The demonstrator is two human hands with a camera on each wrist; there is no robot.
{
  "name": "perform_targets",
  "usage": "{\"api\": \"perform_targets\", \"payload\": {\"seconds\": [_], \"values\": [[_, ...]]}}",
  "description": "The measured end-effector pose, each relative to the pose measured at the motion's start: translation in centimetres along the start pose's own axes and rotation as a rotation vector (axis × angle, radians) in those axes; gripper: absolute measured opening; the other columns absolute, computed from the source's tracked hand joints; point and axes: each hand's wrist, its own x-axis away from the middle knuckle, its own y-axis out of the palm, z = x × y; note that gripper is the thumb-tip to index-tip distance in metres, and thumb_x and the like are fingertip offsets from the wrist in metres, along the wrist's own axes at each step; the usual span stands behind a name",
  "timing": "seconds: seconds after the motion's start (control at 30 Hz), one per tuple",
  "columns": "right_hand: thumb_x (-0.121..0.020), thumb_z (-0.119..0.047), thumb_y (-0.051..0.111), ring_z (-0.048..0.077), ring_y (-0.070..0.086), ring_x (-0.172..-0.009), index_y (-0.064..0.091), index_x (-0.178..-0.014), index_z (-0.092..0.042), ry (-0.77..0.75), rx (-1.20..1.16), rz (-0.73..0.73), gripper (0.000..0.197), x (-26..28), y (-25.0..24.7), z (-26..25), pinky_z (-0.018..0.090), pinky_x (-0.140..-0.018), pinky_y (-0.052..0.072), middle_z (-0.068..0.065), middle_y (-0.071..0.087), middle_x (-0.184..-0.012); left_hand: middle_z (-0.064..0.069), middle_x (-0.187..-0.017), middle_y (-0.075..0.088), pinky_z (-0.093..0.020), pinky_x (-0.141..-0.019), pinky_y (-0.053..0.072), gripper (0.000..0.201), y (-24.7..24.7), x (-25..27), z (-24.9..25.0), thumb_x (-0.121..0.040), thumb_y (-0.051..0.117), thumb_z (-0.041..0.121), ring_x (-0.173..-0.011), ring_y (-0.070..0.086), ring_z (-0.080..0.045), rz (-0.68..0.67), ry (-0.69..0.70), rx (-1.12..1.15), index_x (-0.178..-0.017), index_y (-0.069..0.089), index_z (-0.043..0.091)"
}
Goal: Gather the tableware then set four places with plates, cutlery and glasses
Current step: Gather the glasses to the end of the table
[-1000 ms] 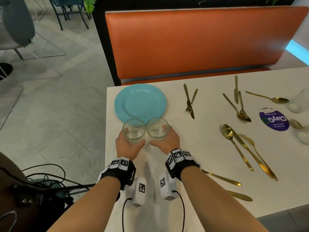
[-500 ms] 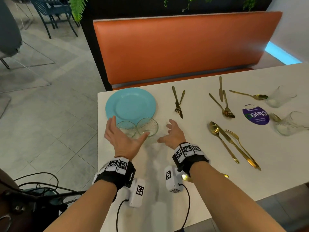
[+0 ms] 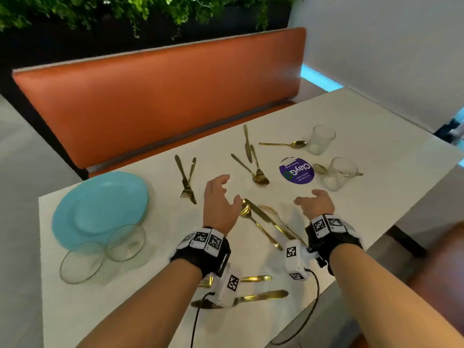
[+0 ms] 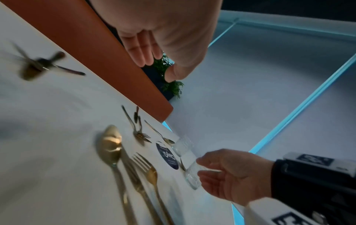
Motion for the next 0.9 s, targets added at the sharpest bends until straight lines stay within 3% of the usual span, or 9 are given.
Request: {"api": "perform_targets", "payload": {"seconds": [0.27,0.43,0.57,0.73,0.9], "values": [[-0.076,-0.016,0.076,0.032,0.049,-0.125,0.031,-0.142,-0.009,0.102,-0.055,0.137,0.080,-10.2,-6.0,1.3,0.036,-0.099,0.042,0.019,0.051,-0.135,-0.010,-0.137,0.045,-0.033,-0.101,0.044,0.057,11.7,-9.9,4.4,-0.085,0.064,0.014,-0.121,0.051,-0.024,-0.199,-0.101,-0.067,-0.136,0.039,0.010],[-0.070,-0.014,0.080,0.031,0.046,-0.128,0.029,-0.143,-0.006,0.003,-0.068,0.140,0.090,-14.0,-6.3,1.4,0.034,-0.102,0.038,0.014,0.046,-0.141,-0.009,-0.137,0.045,-0.034,-0.099,0.046,0.063,18.0,-15.1,5.7,-0.083,0.067,0.021,-0.120,0.052,-0.024,-0.300,-0.107,-0.111,-0.138,0.037,0.010],[-0.065,-0.014,0.084,0.027,0.053,-0.120,0.038,-0.136,-0.009,-0.102,-0.075,0.142,0.085,-15.3,-6.0,1.9,0.027,-0.093,0.041,0.009,0.054,-0.132,-0.011,-0.140,0.043,-0.036,-0.106,0.039,0.066,22.3,-18.4,6.6,-0.084,0.066,0.026,-0.127,0.045,-0.026,-0.370,-0.076,-0.192,-0.139,0.035,0.007],[-0.060,-0.016,0.086,0.011,0.053,-0.094,0.046,-0.128,-0.013,-0.220,-0.062,0.153,0.079,-16.3,-5.9,2.2,0.018,-0.077,0.040,-0.007,0.054,-0.105,-0.012,-0.137,0.047,-0.032,-0.105,0.034,0.069,26.8,-21.2,7.3,-0.080,0.070,0.025,-0.130,0.042,-0.027,-0.410,-0.063,-0.188,-0.136,0.037,0.003],[-0.056,-0.020,0.087,0.011,0.052,-0.089,0.054,-0.119,-0.015,-0.207,-0.015,0.144,0.071,-17.3,-6.7,2.6,0.006,-0.063,0.033,-0.008,0.054,-0.099,-0.012,-0.143,0.038,-0.037,-0.107,0.032,0.098,29.9,-23.2,8.4,-0.071,0.078,0.037,-0.136,0.026,-0.028,-0.418,-0.084,-0.199,-0.147,0.022,0.008]]}}
